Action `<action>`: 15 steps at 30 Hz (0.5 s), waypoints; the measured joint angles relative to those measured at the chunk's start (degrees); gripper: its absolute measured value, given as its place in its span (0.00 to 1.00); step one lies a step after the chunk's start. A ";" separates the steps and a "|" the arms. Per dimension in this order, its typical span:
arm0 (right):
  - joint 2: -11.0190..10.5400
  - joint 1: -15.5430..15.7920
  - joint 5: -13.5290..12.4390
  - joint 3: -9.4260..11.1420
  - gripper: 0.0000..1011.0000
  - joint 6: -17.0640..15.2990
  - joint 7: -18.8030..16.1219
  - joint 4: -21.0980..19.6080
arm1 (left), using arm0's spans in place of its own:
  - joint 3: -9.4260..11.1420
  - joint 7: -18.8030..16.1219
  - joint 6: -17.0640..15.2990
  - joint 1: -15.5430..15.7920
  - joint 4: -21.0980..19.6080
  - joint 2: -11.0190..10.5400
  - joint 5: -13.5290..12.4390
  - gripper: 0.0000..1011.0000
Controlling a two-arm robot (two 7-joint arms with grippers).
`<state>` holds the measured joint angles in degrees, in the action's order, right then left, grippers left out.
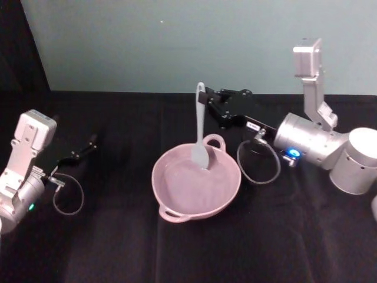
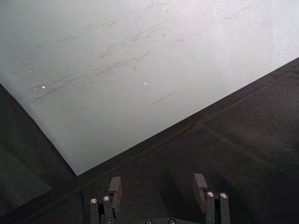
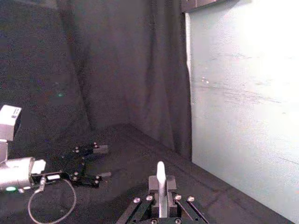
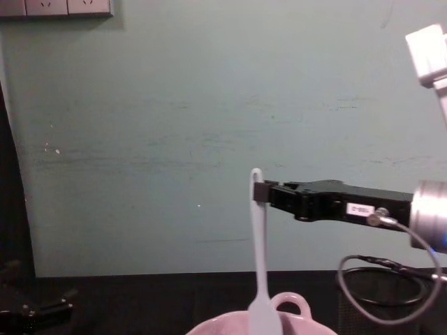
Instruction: Use the one hand to pick up the spoon and stir the clear water in the bowl.
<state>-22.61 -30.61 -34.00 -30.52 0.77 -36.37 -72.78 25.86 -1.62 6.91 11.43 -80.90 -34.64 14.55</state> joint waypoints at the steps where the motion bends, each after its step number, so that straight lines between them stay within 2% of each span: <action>1: -0.62 0.61 0.07 0.39 0.10 -0.08 0.32 -0.80 | 0.00 0.00 0.00 0.00 0.00 0.00 0.00 1.00; 8: -2.83 3.48 0.16 1.44 0.10 -1.10 1.29 -4.87 | 0.00 0.00 0.00 0.00 0.00 0.00 0.00 1.00; 15: -4.66 5.91 0.58 0.93 0.10 -2.62 1.42 -9.71 | 0.00 0.00 0.00 0.00 0.00 0.00 0.00 1.00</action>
<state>-27.27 -24.70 -33.42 -29.59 -1.86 -34.95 -82.49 25.86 -1.62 6.91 11.43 -80.90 -34.65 14.55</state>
